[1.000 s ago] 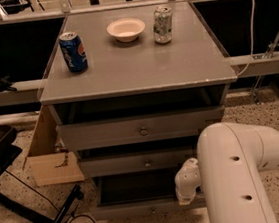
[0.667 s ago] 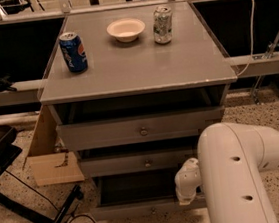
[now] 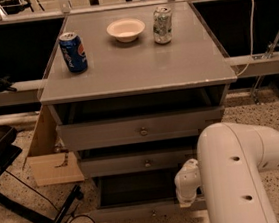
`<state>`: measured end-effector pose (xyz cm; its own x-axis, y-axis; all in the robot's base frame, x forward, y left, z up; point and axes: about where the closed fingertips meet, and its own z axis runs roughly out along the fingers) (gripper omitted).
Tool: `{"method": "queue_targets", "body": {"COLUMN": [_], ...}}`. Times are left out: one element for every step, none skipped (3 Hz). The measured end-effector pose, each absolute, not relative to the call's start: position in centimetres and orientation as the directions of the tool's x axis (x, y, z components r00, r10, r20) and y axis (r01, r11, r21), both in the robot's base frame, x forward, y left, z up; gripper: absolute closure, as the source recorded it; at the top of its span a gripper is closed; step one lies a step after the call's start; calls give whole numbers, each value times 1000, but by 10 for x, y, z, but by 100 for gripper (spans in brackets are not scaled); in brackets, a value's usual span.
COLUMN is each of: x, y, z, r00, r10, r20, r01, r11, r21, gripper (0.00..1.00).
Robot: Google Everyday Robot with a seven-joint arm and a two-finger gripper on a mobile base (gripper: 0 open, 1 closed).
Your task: Open bottom drawer
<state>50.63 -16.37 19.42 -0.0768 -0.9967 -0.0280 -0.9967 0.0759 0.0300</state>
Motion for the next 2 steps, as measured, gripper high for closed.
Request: {"method": "queue_targets", "body": {"x": [506,506], "y": [-164,-164], "z": [194,194], "r00": [-77,-77], "r10": [-997,-997], "r20": [-28,-28], "r01": [-997,-997], "r11": [76,76], "r21": [30,30], "gripper": [27,4]}}
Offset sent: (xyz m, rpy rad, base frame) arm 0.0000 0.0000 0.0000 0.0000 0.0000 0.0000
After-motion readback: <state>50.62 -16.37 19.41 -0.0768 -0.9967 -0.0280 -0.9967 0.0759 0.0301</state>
